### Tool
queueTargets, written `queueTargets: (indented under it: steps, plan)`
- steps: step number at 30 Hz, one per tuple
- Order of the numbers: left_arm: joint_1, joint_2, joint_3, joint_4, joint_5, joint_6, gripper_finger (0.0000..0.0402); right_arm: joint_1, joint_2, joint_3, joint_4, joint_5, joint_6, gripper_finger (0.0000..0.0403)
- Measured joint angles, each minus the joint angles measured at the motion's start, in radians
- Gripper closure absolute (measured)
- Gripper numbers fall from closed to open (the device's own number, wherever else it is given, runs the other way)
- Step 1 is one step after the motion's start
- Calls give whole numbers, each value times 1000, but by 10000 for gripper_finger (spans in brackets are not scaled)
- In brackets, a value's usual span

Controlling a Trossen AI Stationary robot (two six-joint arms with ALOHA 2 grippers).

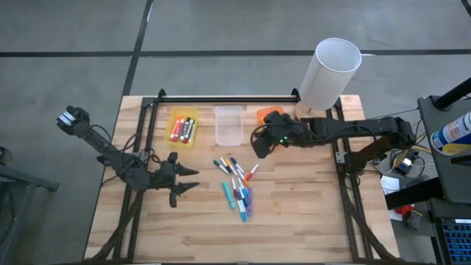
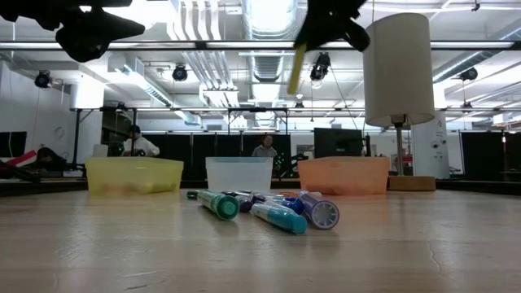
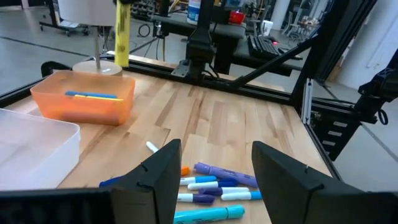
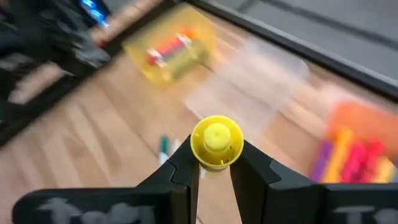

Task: Pick & Place Markers
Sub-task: Put the large light yellow highlighter pen into the orange bin

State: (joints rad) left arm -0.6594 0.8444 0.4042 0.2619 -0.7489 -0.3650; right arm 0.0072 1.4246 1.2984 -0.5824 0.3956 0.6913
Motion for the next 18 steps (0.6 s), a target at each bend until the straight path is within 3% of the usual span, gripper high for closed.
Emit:
queueTargets:
  steps: [18]
  plan:
    - [0,0,-1,-1,0,1,211,-266,26,0,-292,-108,118,339]
